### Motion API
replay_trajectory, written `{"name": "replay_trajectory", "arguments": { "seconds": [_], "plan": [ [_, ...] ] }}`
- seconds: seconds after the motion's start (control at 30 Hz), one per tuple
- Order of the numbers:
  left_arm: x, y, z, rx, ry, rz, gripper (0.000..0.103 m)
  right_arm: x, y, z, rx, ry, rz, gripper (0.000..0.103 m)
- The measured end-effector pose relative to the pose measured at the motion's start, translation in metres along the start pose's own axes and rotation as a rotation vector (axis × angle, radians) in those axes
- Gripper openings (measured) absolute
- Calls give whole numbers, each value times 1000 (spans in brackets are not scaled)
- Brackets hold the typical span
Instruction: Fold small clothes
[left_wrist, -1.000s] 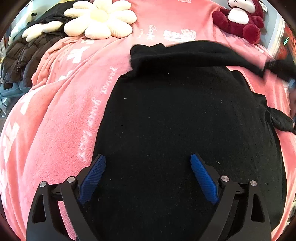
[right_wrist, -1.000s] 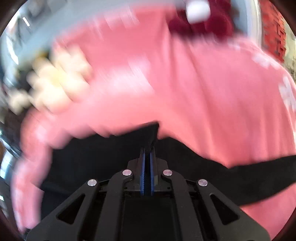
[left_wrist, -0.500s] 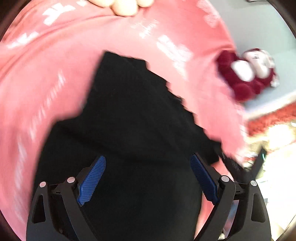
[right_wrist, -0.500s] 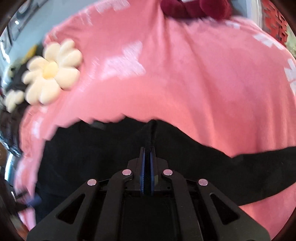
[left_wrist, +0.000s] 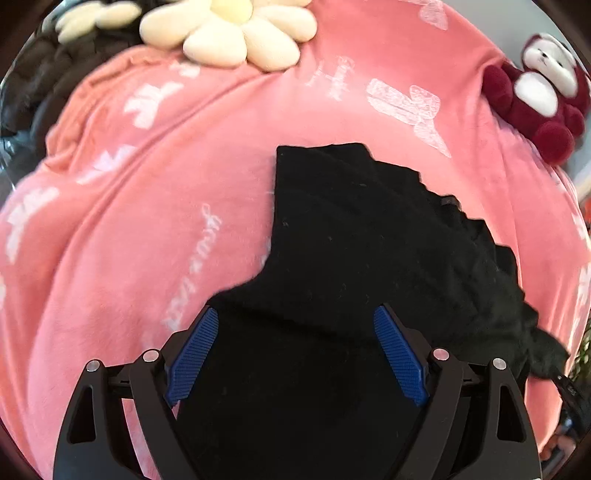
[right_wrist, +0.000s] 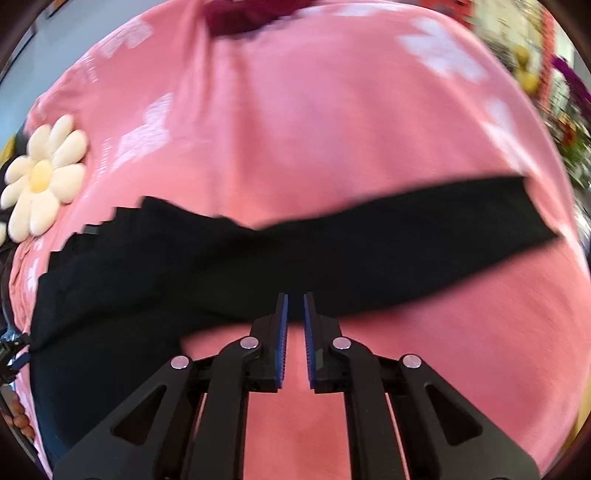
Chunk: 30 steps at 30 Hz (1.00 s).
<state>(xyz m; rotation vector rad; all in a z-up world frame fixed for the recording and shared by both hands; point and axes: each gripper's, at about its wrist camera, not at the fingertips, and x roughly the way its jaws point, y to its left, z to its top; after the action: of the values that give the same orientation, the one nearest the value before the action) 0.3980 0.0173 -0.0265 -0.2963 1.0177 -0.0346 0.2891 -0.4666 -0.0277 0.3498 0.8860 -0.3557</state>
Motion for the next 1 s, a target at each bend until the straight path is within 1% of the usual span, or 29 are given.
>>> {"name": "replay_trajectory", "arguments": {
  "seconds": [0.03,0.07,0.13,0.17,0.2,0.23,0.27,0.37,0.5,0.57,0.6,0.63,0.67,0.73,0.77,0.8,0.87,0.9,0.93,1.0],
  "plan": [
    [-8,-3,-5,24,-11,4,84,-3,-22,-3,29,4,-21,11],
    [-17,-10,-12,61,-30,12,84,-4,-35,-6,46,3,-40,16],
    [-35,-19,-29,129,-58,32,84,-9,-69,-5,93,-28,-100,33],
    [-42,-27,-41,166,-68,43,84,-11,-82,-3,107,-52,-124,51],
    [-47,-36,-53,199,-70,48,85,-13,-92,-1,120,-69,-146,65],
    [-52,-42,-64,225,-67,46,85,-13,-105,4,141,-88,-170,65],
    [-56,-51,-76,256,-63,40,85,-14,-120,8,160,-92,-173,65],
    [-62,-68,-108,313,-43,26,86,-6,-151,26,268,-98,-152,65],
    [-61,-81,-132,350,-3,21,88,10,-176,42,404,-93,-133,66],
    [-57,-83,-140,352,19,16,88,14,-183,45,434,-106,-125,66],
    [-55,-83,-142,349,28,17,88,14,-183,46,432,-112,-124,48],
    [-53,-82,-144,346,37,19,88,15,-180,51,421,-108,-103,32],
    [-50,-80,-145,341,49,16,88,12,-176,54,427,-113,-71,2],
    [-48,-76,-146,336,64,17,88,-5,-160,61,442,-186,12,2],
    [-49,-74,-148,338,61,13,88,-17,-144,69,422,-224,64,2],
    [-51,-73,-149,339,57,11,88,-25,-130,74,401,-244,103,2],
    [-53,-67,-148,337,56,11,88,-48,-79,91,320,-289,224,2],
    [-54,-63,-148,326,58,4,88,-56,-59,97,286,-302,265,2],
    [-55,-60,-148,317,59,-2,88,-66,-27,103,240,-313,323,2],
    [-58,-51,-147,293,60,-12,88,-78,43,113,149,-303,447,2]
  ]
}}
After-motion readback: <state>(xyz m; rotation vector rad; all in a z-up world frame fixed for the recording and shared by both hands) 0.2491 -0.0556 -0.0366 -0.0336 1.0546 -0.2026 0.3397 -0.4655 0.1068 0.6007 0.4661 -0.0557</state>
